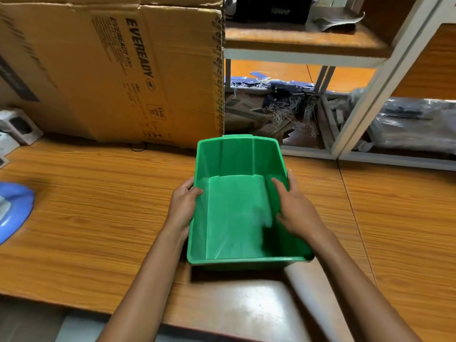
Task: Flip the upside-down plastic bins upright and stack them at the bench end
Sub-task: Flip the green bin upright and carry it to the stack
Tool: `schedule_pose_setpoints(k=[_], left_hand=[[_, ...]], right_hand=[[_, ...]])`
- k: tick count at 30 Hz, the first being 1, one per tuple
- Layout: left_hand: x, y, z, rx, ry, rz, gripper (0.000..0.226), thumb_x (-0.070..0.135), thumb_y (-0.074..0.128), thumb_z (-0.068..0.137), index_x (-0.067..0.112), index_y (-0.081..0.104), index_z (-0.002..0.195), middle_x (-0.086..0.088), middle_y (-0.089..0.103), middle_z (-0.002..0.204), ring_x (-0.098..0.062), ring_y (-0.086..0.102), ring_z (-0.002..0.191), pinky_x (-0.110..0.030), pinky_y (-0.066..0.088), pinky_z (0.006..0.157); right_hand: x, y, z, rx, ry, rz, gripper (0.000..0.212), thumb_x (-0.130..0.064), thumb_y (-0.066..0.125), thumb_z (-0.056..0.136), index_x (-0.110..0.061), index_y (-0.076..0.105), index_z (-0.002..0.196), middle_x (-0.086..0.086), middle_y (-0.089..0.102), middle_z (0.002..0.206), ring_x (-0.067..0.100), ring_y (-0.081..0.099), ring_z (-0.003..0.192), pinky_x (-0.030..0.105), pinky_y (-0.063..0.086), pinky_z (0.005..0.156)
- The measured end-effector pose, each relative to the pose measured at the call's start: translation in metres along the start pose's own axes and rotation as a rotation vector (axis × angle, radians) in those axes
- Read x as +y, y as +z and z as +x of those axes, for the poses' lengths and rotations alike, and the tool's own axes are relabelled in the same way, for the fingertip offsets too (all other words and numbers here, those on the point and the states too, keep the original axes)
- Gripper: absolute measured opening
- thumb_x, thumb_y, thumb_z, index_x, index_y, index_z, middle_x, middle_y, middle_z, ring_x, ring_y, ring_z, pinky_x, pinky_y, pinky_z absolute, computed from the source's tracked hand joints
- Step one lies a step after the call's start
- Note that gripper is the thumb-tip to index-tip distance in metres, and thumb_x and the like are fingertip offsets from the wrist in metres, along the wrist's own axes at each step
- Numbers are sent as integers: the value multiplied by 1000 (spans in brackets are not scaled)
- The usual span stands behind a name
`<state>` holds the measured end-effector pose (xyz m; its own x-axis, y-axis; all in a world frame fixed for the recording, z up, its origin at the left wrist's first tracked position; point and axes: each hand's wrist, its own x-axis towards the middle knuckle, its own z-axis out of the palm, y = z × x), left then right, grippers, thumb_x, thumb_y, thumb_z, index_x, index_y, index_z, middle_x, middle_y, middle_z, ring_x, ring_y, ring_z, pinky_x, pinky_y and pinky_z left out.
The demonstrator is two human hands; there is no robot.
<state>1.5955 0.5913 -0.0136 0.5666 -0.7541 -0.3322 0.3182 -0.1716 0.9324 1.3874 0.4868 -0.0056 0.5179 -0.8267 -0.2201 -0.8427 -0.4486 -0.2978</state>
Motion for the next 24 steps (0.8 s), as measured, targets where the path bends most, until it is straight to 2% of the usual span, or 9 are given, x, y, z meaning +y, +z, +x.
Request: schedule_pose_setpoints(k=[3,4,6,10,12,14,16,19,24], left_hand=[[-3,1,3,-23,35,0,39,-3,42,98,26,67,105,-2,78,86,-14,72,68,-27,59,58],[-4,2,3,-23,45,-10,37,-1,43,99,25,67,108,-3,78,89,-14,73,70,-27,59,60],[-8,2,9,0,63,-9,30,3,46,101,22,66,113,-3,77,95,-14,73,75,-26,59,64],[-12,3,17,128,82,28,24,16,55,101,11,62,123,-5,71,101,-12,66,77,-15,54,59],[-14,3,19,134,58,35,26,20,56,101,9,63,123,-4,72,100,-13,68,80,-17,55,62],[-16,2,19,107,26,13,28,23,56,100,11,64,124,-7,74,109,-18,71,92,-27,58,75],[-16,6,12,74,9,-28,28,24,55,100,16,66,125,-3,74,115,-20,71,103,-34,56,85],[-16,22,-6,-7,-20,-104,27,20,54,101,19,69,123,3,76,113,-16,73,101,-30,57,80],[-38,69,-32,-171,-90,-162,31,20,50,102,22,65,130,1,71,124,-20,68,113,-40,52,97]], right_hand=[[5,5,0,167,11,204,90,6,58,77,-20,20,155,15,32,157,39,57,120,41,51,89],[9,6,1,230,50,289,87,6,58,78,-21,23,153,18,51,142,39,60,114,40,50,83],[15,10,3,281,179,398,73,-3,60,83,-20,32,148,18,67,115,39,64,99,39,49,76],[18,12,7,158,350,339,44,-25,62,90,-7,47,128,19,67,113,38,63,100,36,43,72],[17,9,10,101,373,376,37,-27,60,91,-7,50,120,19,65,115,36,62,101,34,41,72],[18,6,10,67,378,466,30,-27,59,90,-10,52,114,17,65,115,34,62,98,36,47,76],[23,5,5,42,388,549,36,-26,60,89,-10,50,120,14,64,115,34,63,100,44,53,83],[39,3,-12,-3,433,696,45,-24,63,88,-10,45,127,13,63,116,32,64,100,49,54,90],[89,-7,-66,82,490,871,46,-17,67,87,-10,46,127,11,64,115,32,64,104,50,52,95]])
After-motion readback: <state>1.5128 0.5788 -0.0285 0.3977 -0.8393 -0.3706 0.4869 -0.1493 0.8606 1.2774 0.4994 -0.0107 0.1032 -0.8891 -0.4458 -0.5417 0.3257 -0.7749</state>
